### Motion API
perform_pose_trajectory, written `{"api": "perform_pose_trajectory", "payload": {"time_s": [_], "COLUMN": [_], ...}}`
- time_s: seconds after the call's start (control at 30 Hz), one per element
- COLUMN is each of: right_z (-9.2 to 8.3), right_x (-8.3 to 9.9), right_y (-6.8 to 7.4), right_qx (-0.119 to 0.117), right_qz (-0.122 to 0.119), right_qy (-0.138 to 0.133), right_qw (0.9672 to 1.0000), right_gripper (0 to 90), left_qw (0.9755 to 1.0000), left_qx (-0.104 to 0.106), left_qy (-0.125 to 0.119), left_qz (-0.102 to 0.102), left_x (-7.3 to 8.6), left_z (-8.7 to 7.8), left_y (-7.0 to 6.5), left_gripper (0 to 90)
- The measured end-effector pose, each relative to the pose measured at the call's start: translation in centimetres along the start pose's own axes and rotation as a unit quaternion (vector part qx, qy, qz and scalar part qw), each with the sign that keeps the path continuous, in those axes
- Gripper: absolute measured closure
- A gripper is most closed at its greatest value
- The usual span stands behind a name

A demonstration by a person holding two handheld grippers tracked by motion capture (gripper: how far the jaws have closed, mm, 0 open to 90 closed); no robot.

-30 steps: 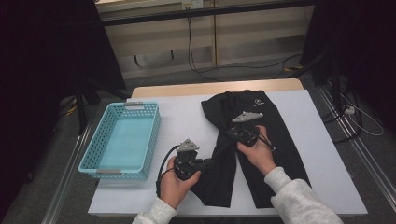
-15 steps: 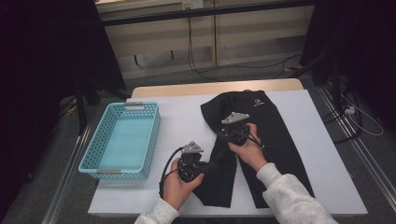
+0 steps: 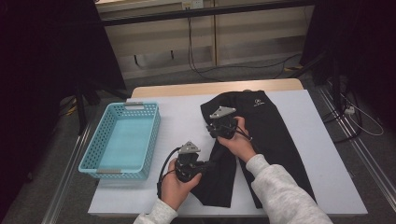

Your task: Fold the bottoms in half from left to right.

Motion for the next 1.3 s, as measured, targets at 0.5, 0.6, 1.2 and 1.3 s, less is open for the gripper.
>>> {"api": "perform_pose_trajectory", "payload": {"time_s": [0.5, 0.6, 1.2, 1.3], "right_z": [1.6, 1.1, -8.7, -11.5], "right_x": [1.6, 1.1, -2.4, -2.0], "right_y": [-0.8, -1.6, -10.9, -14.3], "right_qx": [-0.017, -0.021, -0.006, 0.021], "right_qz": [0.03, 0.054, 0.15, 0.179], "right_qy": [0.037, 0.029, -0.049, -0.069], "right_qw": [0.9987, 0.9979, 0.9875, 0.9811], "right_gripper": [88.1, 88.8, 89.2, 89.1], "left_qw": [1.0, 0.9999, 0.9914, 0.9876], "left_qx": [0.005, 0.011, 0.097, 0.106], "left_qy": [-0.006, -0.008, -0.06, -0.082], "left_qz": [0.003, 0.003, 0.064, 0.083], "left_x": [-0.3, -0.6, -9.7, -11.8], "left_z": [0.3, 0.3, 3.2, 4.6], "left_y": [-0.2, -0.4, -7.3, -8.9], "left_gripper": [88.2, 88.2, 88.3, 86.1]}}
Point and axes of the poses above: each handheld gripper's, and its own axes: z roughly forward along the jaws, x roughly out of its underside, y roughly to its left, the point moved 9 cm from there along z, roughly forward along the jaws, and after that the axes turned 7 degrees about z, right-handed, at the moved point
